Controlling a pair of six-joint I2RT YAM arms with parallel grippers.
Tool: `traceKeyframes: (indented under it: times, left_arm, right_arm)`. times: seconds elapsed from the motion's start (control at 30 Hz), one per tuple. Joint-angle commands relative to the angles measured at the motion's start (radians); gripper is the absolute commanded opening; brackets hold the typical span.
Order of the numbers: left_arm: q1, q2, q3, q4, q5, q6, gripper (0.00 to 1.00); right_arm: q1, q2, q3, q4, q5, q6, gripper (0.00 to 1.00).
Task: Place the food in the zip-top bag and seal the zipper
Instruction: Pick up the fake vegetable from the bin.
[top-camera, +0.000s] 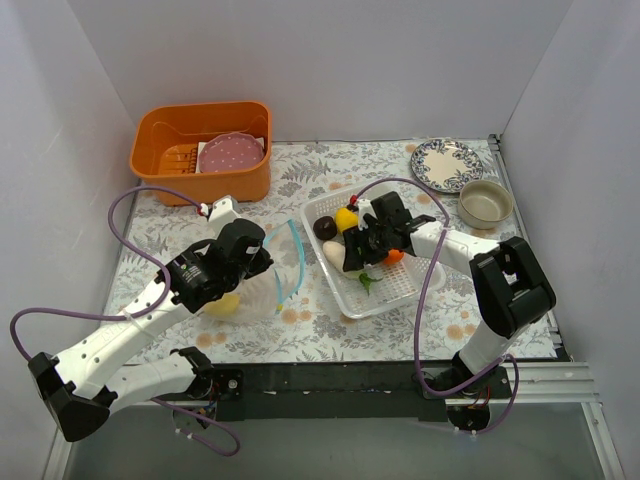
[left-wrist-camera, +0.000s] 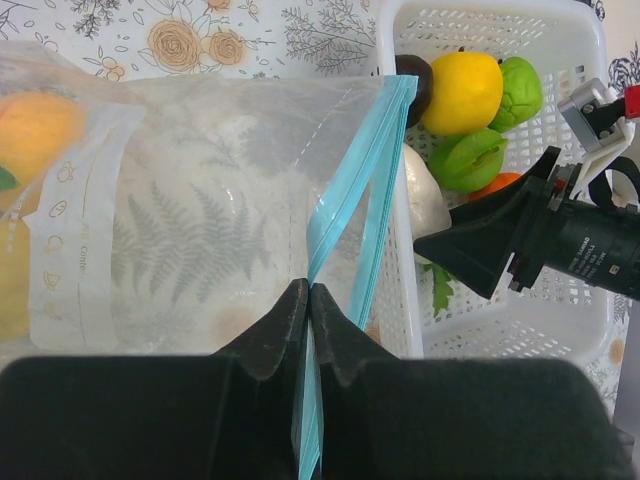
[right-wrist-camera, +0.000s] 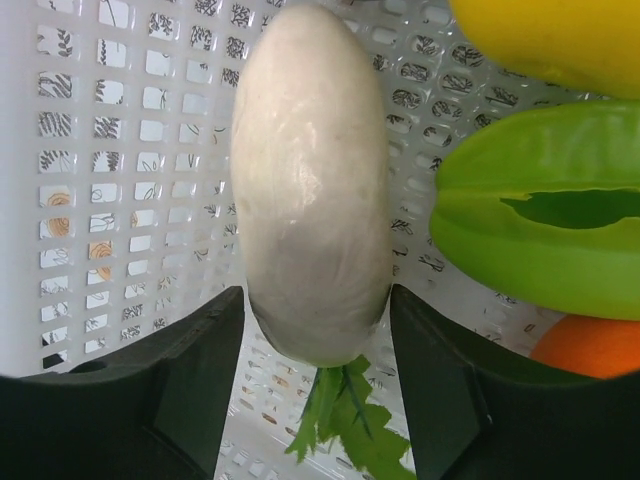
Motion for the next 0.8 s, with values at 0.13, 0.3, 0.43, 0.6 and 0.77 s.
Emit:
traceKeyframes:
  times: [0.13, 0.3, 0.43, 0.6, 0.77]
  left_arm:
    - [-0.001, -0.017, -0.007, 0.006, 0.005, 0.013, 0.04]
    - [-0.001, -0.023, -0.01, 0.004, 0.003, 0.009, 0.04]
    - [-0.001, -0.021, -0.01, 0.004, 0.003, 0.007, 0.04]
    - [-0.001, -0.012, -0.013, 0.009, 0.009, 0.013, 0.04]
    - [-0.001, -0.011, -0.013, 0.013, 0.011, 0.013, 0.04]
  right_arm:
    - [0.005, 0.002, -0.004, 0.018, -0.037, -0.009, 0.73]
    - [0.005, 0.02, 0.01, 0.018, -0.047, -0.009, 0.71]
    - [0.007, 0.033, 0.007, 0.021, -0.056, -0.01, 0.56]
    - [0.005, 0.018, -0.013, 0.035, -0.067, -0.004, 0.36]
    - [0.005, -0.05, -0.024, 0.027, -0.063, 0.017, 0.31]
